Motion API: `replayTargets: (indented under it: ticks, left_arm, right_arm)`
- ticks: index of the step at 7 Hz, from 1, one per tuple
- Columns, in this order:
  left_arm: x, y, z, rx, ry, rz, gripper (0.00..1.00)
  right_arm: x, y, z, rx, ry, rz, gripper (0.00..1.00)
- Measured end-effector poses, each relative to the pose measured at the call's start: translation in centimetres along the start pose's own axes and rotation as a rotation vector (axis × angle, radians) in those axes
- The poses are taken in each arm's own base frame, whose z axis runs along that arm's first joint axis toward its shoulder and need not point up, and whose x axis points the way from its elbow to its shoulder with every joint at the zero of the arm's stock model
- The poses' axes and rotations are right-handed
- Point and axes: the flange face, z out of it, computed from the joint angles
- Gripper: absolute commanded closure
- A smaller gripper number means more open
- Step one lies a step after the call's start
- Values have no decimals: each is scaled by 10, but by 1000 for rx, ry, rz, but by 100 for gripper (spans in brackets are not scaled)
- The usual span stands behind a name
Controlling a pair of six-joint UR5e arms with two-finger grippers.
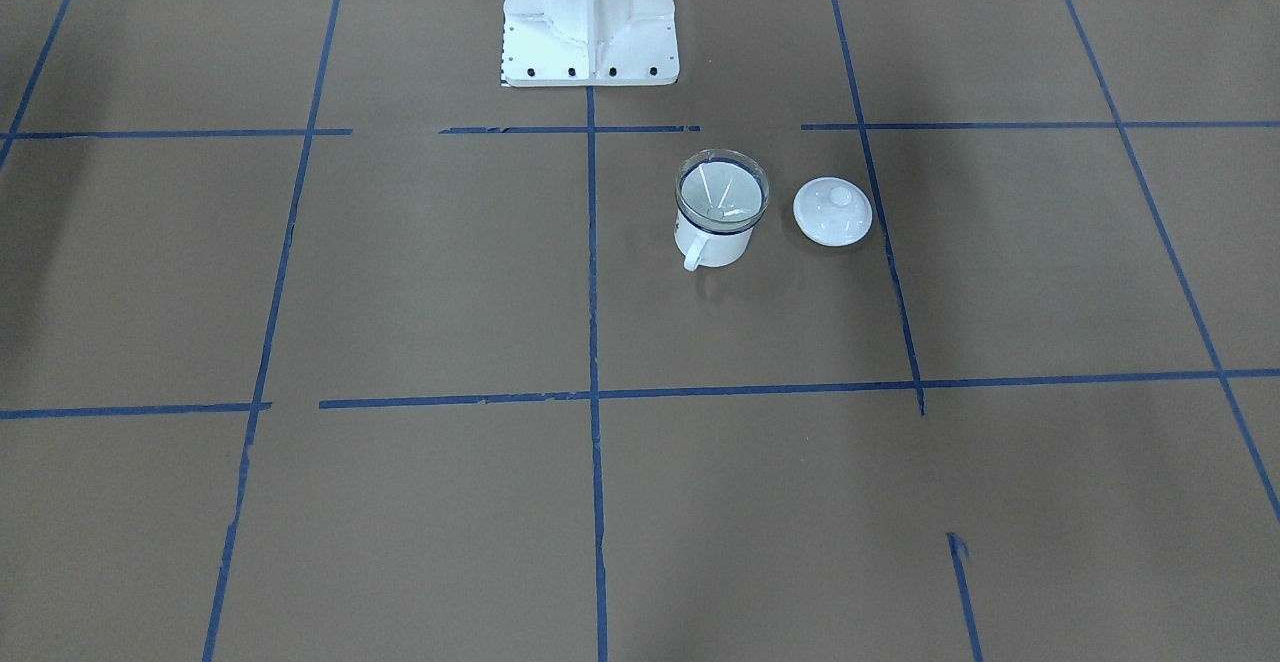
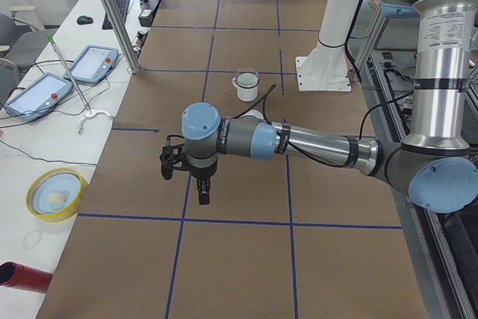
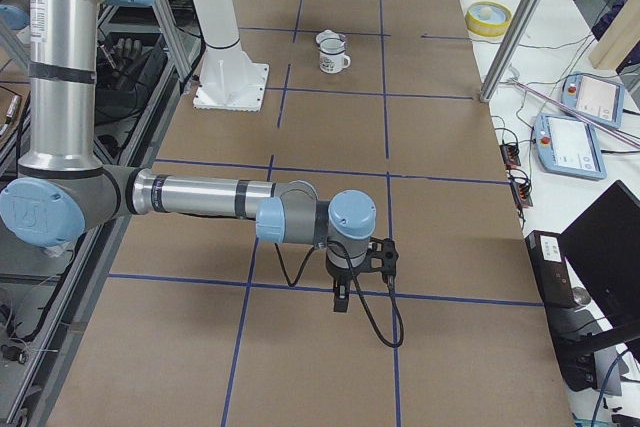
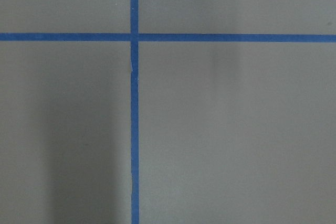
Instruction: Remove funnel from cup
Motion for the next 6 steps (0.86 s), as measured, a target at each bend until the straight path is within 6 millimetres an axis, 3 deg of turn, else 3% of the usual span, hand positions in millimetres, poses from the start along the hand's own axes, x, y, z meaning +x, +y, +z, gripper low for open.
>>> replayTargets:
  ticks: [2,4,6]
  left_arm:
    - [68,14,-1,7,32,-128,0]
    - [144,41,-10,-5,79,-316,0]
    - [250,67,-10,-25,112,-552,0]
  right_arm:
    - [0,0,0,0,0,0,0]
    - [0,0,0,0,0,0,0]
    - [0,0,0,1,0,0,0]
